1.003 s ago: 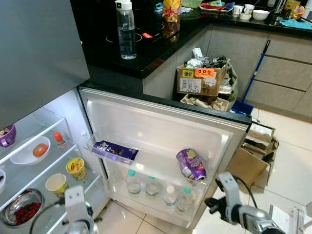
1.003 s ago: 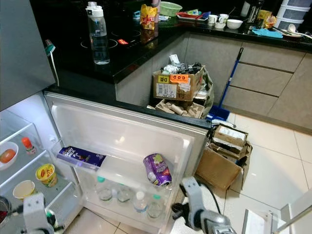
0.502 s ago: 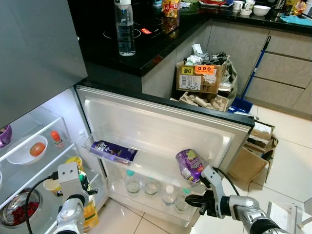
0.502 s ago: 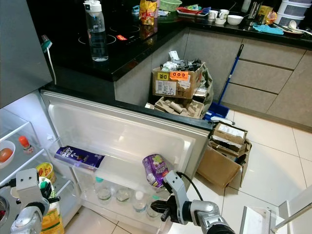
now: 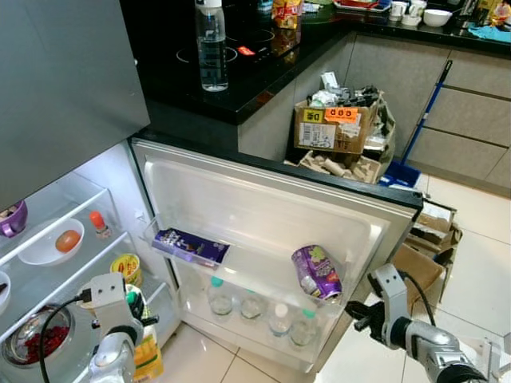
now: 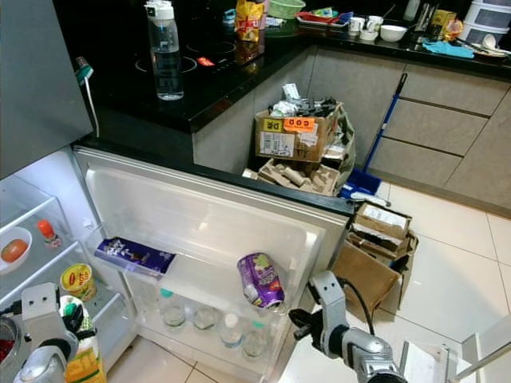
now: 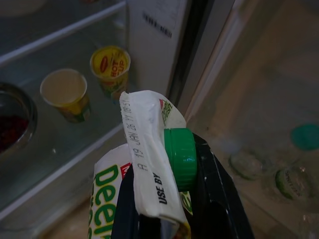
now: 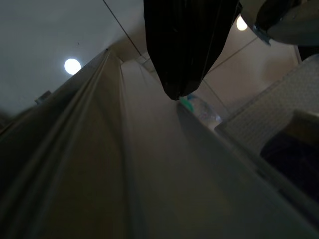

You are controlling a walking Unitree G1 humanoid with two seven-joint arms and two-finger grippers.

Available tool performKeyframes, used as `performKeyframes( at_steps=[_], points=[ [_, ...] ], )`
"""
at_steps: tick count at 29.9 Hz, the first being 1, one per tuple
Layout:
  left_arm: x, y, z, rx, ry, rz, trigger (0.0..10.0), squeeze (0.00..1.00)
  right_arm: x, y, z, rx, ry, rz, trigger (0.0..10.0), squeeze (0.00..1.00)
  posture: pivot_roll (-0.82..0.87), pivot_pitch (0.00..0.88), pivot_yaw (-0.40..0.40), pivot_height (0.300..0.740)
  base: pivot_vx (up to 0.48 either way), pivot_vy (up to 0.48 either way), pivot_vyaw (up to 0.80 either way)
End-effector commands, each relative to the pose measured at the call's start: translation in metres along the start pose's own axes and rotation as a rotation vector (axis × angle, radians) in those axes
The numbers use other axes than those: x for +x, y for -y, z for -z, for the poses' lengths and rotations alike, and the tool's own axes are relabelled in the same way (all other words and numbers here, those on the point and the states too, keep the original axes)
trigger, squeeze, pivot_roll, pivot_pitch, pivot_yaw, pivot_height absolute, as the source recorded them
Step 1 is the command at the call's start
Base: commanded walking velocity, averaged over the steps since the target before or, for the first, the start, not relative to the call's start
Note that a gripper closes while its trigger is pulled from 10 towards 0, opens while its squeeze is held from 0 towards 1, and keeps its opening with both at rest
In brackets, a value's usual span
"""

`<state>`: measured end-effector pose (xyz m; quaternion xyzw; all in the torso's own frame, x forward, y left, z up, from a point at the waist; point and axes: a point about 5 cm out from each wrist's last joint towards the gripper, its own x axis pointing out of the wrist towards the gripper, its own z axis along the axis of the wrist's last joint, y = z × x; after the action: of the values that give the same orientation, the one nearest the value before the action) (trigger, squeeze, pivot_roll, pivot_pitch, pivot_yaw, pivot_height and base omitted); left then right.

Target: Restocking fridge

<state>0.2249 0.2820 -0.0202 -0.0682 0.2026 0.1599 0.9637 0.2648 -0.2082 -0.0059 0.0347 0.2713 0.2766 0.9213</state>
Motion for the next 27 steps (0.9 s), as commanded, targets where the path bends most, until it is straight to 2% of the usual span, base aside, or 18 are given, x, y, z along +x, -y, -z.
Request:
performKeyframes(
  at_steps=[1,4,8,9,10,11,13,15,19,23,25,26,27],
  points=[
    [-0.006,-0.001,0.014,-0.036,-0.047,-0.028,10.0,0.00,0.002,0.001,-0.005,0.002,0.023,0.013,10.0,0.00,-0.07,0.000,-0.033,0.740,0.000,0.000,0.00],
    [-0.015,-0.005,0.030,-0.044,-0.106,-0.048,10.0,0.00,0.007,0.005,-0.022,-0.027,0.072,0.067,10.0,0.00,-0.07,0.000,-0.033,0.740,0.000,0.000,0.00],
    [-0.020,-0.006,0.038,-0.044,-0.131,-0.054,10.0,0.00,0.009,0.008,-0.034,-0.050,0.097,0.099,10.0,0.00,-0.07,0.000,-0.027,0.740,0.000,0.000,0.00],
    [-0.022,-0.007,0.041,-0.044,-0.142,-0.057,10.0,0.00,0.010,0.011,-0.042,-0.068,0.112,0.123,10.0,0.00,-0.07,0.000,-0.027,0.740,0.000,0.000,0.00],
    [-0.026,-0.008,0.046,-0.045,-0.158,-0.061,10.0,0.00,0.009,0.020,-0.062,-0.116,0.145,0.199,10.0,0.00,-0.07,0.000,-0.025,0.740,0.000,0.000,0.00],
    [-0.027,-0.009,0.048,-0.044,-0.162,-0.060,10.0,0.00,0.008,0.025,-0.073,-0.136,0.163,0.244,10.0,0.00,-0.07,0.000,-0.021,0.740,0.000,0.000,0.00],
    [-0.027,-0.008,0.048,-0.040,-0.162,-0.055,10.0,0.00,0.006,0.029,-0.081,-0.154,0.172,0.274,10.0,0.00,-0.07,0.000,-0.021,0.740,0.000,0.000,0.00],
    [-0.027,-0.009,0.048,-0.029,-0.157,-0.044,10.0,0.00,0.000,0.041,-0.104,-0.176,0.220,0.359,10.0,0.00,-0.05,0.000,-0.016,0.740,0.000,0.000,0.00],
    [-0.028,-0.011,0.047,-0.019,-0.151,-0.039,10.0,0.00,-0.008,0.051,-0.120,-0.161,0.265,0.441,10.0,0.00,-0.05,0.000,-0.013,0.740,0.000,0.000,0.00],
    [-0.027,-0.012,0.045,-0.014,-0.143,-0.036,10.0,0.00,-0.010,0.054,-0.122,-0.130,0.281,0.459,10.0,0.00,-0.05,0.000,-0.013,0.740,0.000,0.000,0.00],
    [-0.026,-0.011,0.043,-0.017,-0.134,-0.034,10.0,0.00,-0.008,0.052,-0.114,-0.113,0.266,0.442,10.0,0.00,-0.05,0.000,-0.013,0.740,0.000,0.000,0.00],
    [-0.023,-0.009,0.039,-0.012,-0.119,-0.020,10.0,0.00,-0.004,0.044,-0.084,-0.071,0.205,0.404,10.0,0.00,-0.05,0.000,-0.013,0.740,0.000,0.000,0.00],
    [-0.023,-0.009,0.039,-0.012,-0.119,-0.020,10.0,0.00,-0.004,0.044,-0.084,-0.071,0.205,0.404,10.0,0.00,-0.05,0.000,-0.013,0.740,0.000,0.000,0.00]
  ],
)
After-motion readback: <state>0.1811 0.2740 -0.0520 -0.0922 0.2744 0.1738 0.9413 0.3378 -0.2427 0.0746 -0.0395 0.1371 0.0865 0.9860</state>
